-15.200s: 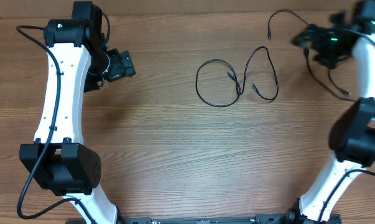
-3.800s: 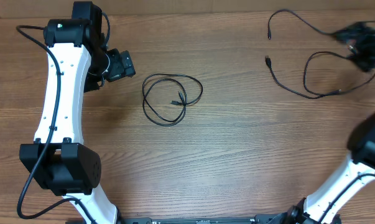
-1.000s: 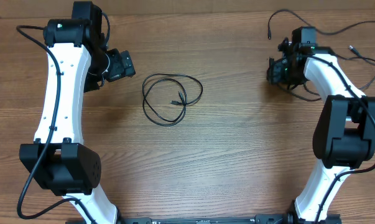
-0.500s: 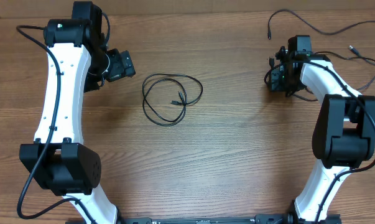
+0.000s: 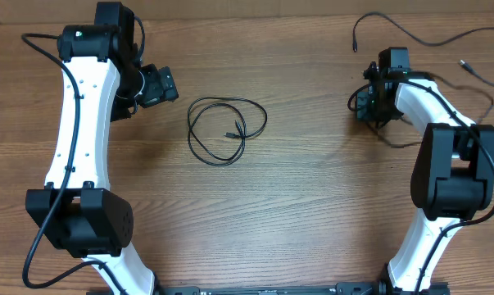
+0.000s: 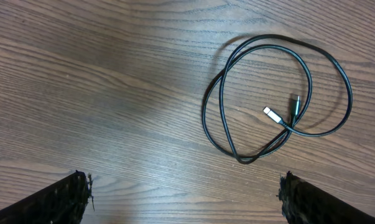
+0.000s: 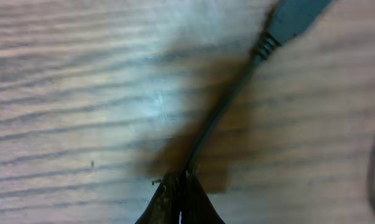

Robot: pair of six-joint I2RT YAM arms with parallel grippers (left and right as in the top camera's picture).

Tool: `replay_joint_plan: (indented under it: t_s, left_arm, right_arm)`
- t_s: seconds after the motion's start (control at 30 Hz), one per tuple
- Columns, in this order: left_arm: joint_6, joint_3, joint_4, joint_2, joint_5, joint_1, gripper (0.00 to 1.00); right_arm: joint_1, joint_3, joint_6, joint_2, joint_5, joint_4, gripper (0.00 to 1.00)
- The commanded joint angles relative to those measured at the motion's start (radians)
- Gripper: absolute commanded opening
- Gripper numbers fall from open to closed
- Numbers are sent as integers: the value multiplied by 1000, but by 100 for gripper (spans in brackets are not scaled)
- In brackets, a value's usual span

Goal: Untangle cables

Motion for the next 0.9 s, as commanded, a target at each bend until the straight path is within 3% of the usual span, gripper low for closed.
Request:
replay_joint_plan:
  t_s: [0.0, 0.3, 0.33, 0.37, 0.4, 0.43, 0.6, 0.87]
  left_arm:
    - [-21, 6, 1, 1, 4, 3, 100]
    - [-21, 6, 1, 1, 4, 3, 99]
    - [-21, 6, 1, 1, 4, 3, 99]
    - [-21, 6, 1, 1, 4, 3, 100]
    - [-21, 6, 1, 1, 4, 3, 99]
    - [-21, 6, 1, 1, 4, 3, 100]
    - [-21, 6, 1, 1, 4, 3, 99]
    - [-21, 6, 1, 1, 4, 3, 100]
  right_arm:
    - [-8, 61, 119, 32, 8, -54, 4]
    - [-42, 211, 200, 11, 101, -196, 4]
    - [-46, 211, 200, 11, 106, -196, 8]
    - [-50, 211, 200, 11, 112, -196, 25]
    - [-53, 211, 200, 11, 123, -196, 56]
    - [-55, 211, 200, 11, 137, -195, 63]
    - [-107, 211, 201, 11, 183, -172, 75]
    - [-162, 198, 187, 35, 94, -106, 77]
